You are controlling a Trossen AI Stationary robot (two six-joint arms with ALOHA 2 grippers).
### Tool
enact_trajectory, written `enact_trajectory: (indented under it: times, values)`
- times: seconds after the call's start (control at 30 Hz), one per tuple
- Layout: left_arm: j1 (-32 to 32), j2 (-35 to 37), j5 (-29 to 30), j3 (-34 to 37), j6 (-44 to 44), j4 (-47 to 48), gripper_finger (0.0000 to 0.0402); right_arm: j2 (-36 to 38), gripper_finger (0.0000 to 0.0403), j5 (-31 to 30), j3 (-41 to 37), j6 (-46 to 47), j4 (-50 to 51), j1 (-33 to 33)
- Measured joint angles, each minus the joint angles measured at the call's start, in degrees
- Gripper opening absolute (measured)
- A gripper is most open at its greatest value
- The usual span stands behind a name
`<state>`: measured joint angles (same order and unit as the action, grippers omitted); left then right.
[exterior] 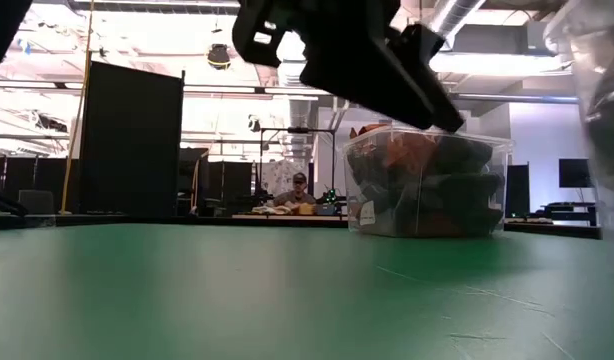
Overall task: Sort towels by color in basket
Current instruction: Put the white patterned towel into the bottom transparent bin, then return to Home Position
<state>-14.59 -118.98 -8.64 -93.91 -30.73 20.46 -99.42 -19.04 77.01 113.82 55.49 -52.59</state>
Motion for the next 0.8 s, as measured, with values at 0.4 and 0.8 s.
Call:
enact_trajectory:
  times: [0.4, 0.8]
  values:
    - [2.5, 1.8, 0.2, 0.0, 0.4, 5.8, 0.0171, 10.8, 0.0193, -0.6, 0.1, -2.0, 2.6, -1.0]
    - [6.0, 9.4, 0.0, 0.0, -0.9, 9.4, 0.0171, 19.4, 0.0193, -16.9, 0.2, -24.8, 8.4, -6.3]
